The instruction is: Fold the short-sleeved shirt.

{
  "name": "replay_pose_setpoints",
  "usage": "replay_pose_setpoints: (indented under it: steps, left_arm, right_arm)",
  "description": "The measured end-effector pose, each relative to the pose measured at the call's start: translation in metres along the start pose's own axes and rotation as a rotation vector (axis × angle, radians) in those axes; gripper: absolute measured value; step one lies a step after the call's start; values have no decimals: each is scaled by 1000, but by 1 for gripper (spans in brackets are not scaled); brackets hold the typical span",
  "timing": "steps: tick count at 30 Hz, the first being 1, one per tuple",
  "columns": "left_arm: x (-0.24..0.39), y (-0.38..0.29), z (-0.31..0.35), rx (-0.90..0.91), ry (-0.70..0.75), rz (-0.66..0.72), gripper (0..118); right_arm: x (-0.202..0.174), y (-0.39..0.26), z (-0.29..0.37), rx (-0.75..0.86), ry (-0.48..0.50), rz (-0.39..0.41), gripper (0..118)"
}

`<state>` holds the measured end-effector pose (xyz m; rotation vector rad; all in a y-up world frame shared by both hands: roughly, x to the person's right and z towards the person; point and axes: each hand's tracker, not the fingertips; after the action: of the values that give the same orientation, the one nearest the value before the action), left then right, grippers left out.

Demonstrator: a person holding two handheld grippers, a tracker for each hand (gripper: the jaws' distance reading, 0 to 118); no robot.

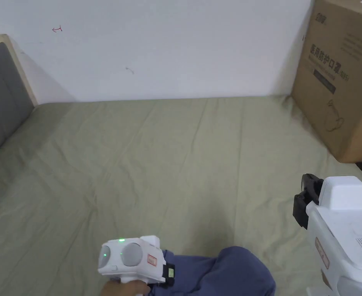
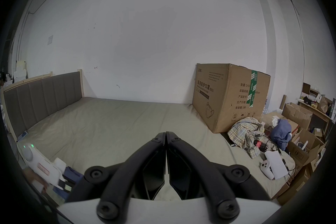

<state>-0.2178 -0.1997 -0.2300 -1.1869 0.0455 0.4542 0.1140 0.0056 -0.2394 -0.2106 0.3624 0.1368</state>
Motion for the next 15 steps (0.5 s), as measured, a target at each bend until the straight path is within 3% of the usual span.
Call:
replay_pose_setpoints:
  steps: [3, 4, 5, 6, 7, 9, 11, 12, 15]
  left_arm:
    - [5, -7, -14, -5, 28, 5, 10]
    - [7, -8, -12, 2, 36, 4, 16]
    - [8, -8, -7, 14, 40, 3, 25]
    - [8, -7, -2, 21, 30, 2, 41]
    - [8, -6, 5, 28, 13, 2, 68]
    - [10, -5, 23, 71, -58, 17, 75]
    - [10, -5, 49, 154, -88, 43, 98]
    - [8, -5, 63, 217, -95, 36, 103]
    - [-1, -10, 101, 353, -57, -3, 102]
  right_arm:
    - [3, -2, 1, -3, -8, 4, 0]
    - [4, -2, 1, -5, -9, 2, 0]
    - [4, -2, 1, -6, -10, 1, 0]
    - [4, -2, 1, -6, -12, -1, 0]
    - [4, -2, 1, -6, -12, -4, 0]
    - [4, -1, 0, -7, -12, -7, 0]
    - [2, 1, 0, -5, -9, -8, 0]
    - [1, 2, 0, -4, -7, -8, 0]
    - [-1, 6, 1, 3, 0, -3, 0]
